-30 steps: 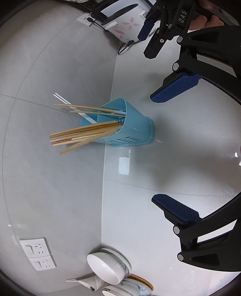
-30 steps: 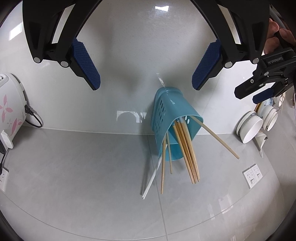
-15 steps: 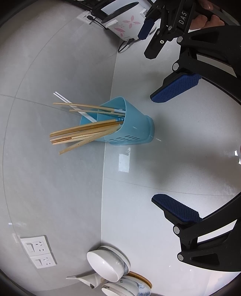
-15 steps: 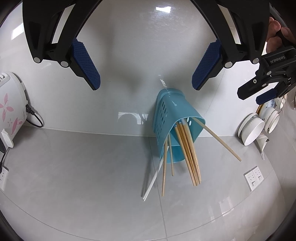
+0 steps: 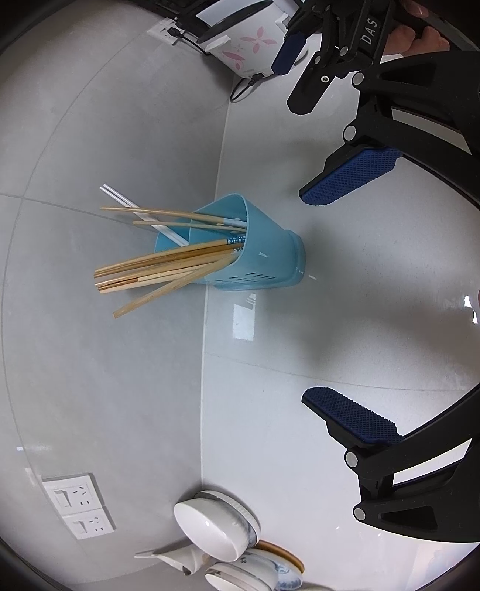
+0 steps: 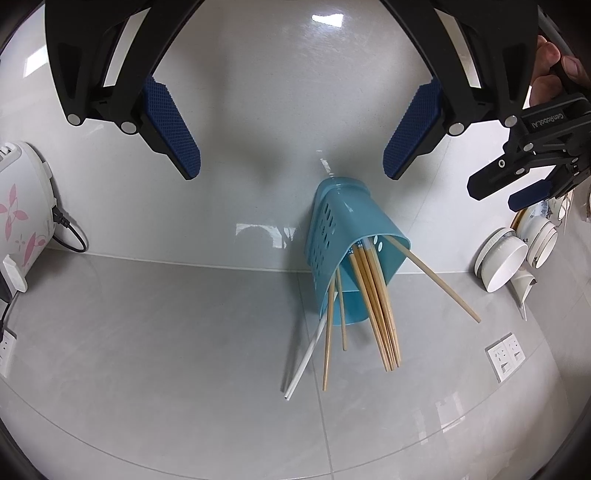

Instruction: Organize utensils

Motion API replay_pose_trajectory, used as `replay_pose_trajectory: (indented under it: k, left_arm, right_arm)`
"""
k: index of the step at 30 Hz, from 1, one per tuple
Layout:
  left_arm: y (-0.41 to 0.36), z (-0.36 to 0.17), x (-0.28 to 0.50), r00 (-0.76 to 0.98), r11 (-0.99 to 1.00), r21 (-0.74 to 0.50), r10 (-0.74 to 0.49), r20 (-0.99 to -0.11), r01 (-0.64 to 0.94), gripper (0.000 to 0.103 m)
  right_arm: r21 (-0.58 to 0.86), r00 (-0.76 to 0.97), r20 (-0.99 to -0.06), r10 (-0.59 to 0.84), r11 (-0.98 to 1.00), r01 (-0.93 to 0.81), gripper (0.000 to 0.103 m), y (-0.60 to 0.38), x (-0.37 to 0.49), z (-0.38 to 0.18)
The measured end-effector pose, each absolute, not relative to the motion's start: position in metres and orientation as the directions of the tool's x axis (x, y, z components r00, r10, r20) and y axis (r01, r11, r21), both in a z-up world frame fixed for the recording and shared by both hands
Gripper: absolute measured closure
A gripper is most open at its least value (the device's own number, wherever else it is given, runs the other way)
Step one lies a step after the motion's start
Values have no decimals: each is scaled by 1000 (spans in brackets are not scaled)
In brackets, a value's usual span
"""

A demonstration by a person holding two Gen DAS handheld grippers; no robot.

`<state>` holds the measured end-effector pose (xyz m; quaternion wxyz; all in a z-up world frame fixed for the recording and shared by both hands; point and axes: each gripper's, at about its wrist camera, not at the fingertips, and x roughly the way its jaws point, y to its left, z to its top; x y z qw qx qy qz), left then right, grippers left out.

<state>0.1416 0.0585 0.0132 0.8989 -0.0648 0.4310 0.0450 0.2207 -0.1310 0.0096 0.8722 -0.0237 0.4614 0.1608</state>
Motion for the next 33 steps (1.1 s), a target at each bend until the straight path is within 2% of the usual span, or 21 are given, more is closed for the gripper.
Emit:
replay_pose_trajectory:
  k: [21, 33]
  left_arm:
    - [58, 10, 145, 621, 984, 9, 119, -775, -178, 6]
    - [60, 9, 147, 616, 983, -17, 101, -781, -183, 6]
  right_arm:
    - [113, 504, -819, 272, 939, -324, 8, -130, 222, 9]
    - [107, 510, -818, 267, 941, -321, 8, -131, 223, 11]
